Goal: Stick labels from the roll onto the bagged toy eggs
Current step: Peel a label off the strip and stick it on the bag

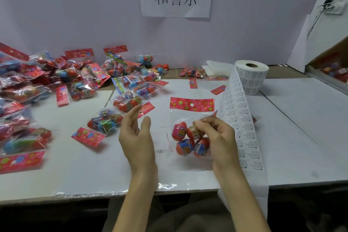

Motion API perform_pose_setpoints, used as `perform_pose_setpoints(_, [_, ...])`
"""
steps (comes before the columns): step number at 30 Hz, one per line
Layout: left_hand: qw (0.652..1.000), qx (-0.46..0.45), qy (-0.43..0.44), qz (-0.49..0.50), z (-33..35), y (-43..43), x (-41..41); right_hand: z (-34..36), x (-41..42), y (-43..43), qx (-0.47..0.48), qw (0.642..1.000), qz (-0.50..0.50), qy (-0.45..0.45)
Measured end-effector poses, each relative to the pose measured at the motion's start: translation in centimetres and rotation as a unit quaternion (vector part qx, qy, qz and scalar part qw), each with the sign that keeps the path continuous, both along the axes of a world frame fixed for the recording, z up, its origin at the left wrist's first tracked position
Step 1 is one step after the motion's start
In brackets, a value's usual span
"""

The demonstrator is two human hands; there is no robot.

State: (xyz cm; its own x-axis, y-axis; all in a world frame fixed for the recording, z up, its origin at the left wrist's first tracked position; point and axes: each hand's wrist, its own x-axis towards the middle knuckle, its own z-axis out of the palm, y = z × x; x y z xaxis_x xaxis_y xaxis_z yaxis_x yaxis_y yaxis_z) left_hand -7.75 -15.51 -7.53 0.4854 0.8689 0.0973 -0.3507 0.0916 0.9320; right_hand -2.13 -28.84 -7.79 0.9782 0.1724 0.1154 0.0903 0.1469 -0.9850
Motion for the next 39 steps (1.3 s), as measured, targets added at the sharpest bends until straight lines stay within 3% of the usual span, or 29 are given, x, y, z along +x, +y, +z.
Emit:
perform_pose_setpoints(11, [0.983, 0.166, -0.07, 0.024, 0.6, -1.2, -0.6, -0.2, 0.0, -0.1, 0.007, 1.0, -0.006, -0.002])
perform_pose_setpoints(15, [0.966, 0.228, -0.118, -0.041, 0.5, -1.9, -1.0, -0.2, 0.1, -0.1, 0.018, 0.998, -0.041, -0.032])
perform_pose_setpoints(18, [0.946, 0.294, -0.052, -0.125, 0.4, -2.5, -1.0, 0.0, 0.0, -0.1, 0.021, 0.994, -0.077, -0.074])
perform_pose_setpoints(21, [0.929, 0.323, 0.015, -0.178, 0.6, -2.9, -0.6, 0.3, -0.2, 0.0, 0.039, 0.992, -0.049, -0.109])
perform_pose_setpoints(27, [0.959, 0.219, 0.03, -0.175, 0.3, -1.9, -0.4, 0.5, -0.9, -0.3, 0.083, 0.976, 0.084, -0.183])
perform_pose_setpoints(30, [0.979, 0.07, 0.009, -0.191, 0.5, -0.8, -0.4, 0.3, -0.6, -0.4, 0.044, 0.979, 0.004, -0.197])
perform_pose_setpoints(32, [0.972, -0.009, -0.001, -0.235, 0.7, -0.3, -0.4, 0.2, -0.3, -0.3, 0.021, 0.983, -0.034, -0.177])
perform_pose_setpoints(36, [0.956, -0.031, -0.001, -0.293, 0.9, -0.2, -0.4, 0.0, -0.1, 0.1, 0.001, 0.994, 0.01, -0.109])
perform_pose_setpoints(39, [0.958, -0.032, -0.008, -0.285, 0.8, -0.2, -0.3, 0.2, -0.2, 0.2, 0.01, 0.994, 0.022, -0.11])
